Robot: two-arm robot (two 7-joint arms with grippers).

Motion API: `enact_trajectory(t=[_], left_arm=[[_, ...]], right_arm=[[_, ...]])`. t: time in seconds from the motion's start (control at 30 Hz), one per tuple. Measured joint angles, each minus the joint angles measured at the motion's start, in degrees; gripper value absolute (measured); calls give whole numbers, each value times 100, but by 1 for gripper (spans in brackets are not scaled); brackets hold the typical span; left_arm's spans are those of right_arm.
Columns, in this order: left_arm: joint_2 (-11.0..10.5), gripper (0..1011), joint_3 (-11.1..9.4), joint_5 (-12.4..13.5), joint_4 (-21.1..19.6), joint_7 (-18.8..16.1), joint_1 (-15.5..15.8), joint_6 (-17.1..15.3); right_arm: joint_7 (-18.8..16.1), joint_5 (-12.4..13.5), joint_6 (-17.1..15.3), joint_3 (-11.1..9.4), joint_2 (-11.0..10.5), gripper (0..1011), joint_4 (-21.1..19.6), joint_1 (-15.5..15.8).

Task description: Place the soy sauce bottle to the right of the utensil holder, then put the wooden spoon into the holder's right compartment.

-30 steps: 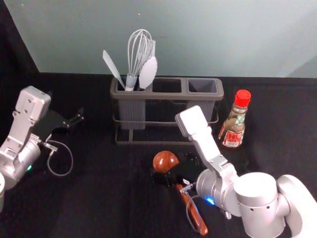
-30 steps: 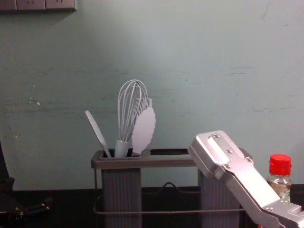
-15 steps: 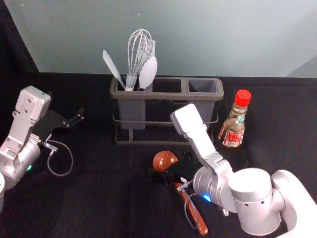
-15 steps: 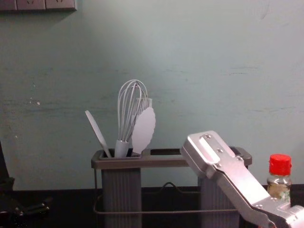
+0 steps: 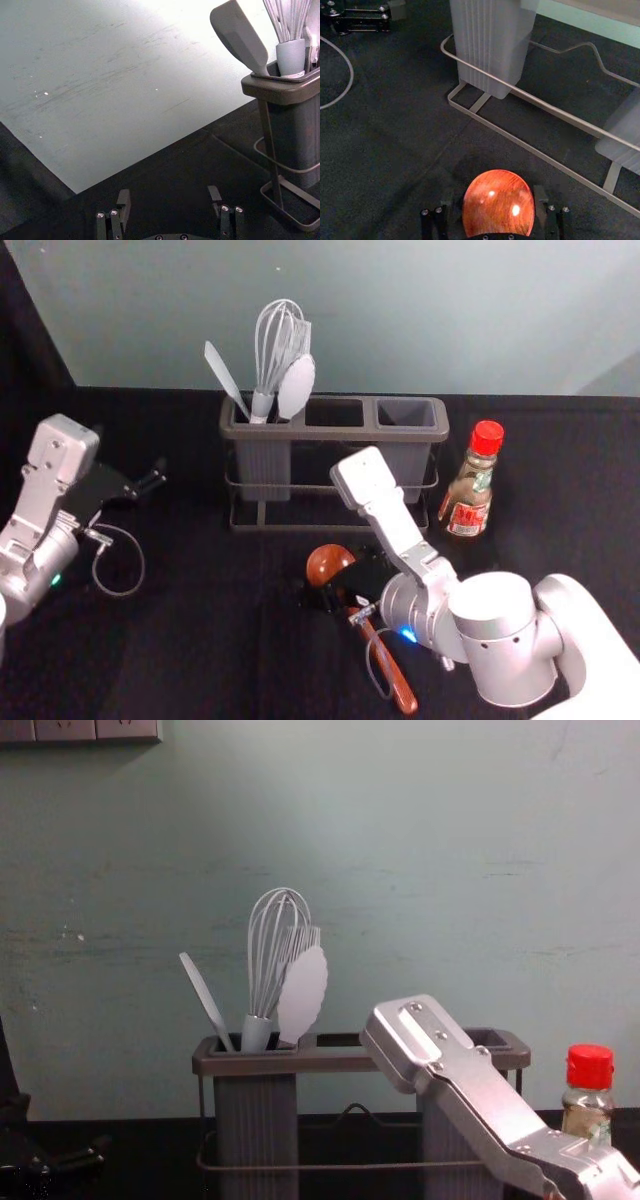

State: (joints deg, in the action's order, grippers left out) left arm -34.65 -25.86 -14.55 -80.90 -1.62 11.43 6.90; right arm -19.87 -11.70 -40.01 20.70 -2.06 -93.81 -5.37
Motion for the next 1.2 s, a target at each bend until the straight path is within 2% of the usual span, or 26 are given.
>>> enact_trajectory(t=[0.7, 0.77, 0.97, 1.2], left_arm=[[0, 1011, 0, 0, 0, 0, 0, 0], [0, 1011, 0, 0, 0, 0, 0, 0], [0, 1011, 0, 0, 0, 0, 0, 0], [0, 1011, 0, 0, 0, 0, 0, 0]], right_arm=[[-64, -87, 27, -102, 67, 1002, 52, 38], [-71, -88, 45, -105, 67, 985, 60, 40], [-81, -87, 70, -117, 69, 841, 67, 46], [-82, -76, 91, -162, 50, 840, 0, 85]])
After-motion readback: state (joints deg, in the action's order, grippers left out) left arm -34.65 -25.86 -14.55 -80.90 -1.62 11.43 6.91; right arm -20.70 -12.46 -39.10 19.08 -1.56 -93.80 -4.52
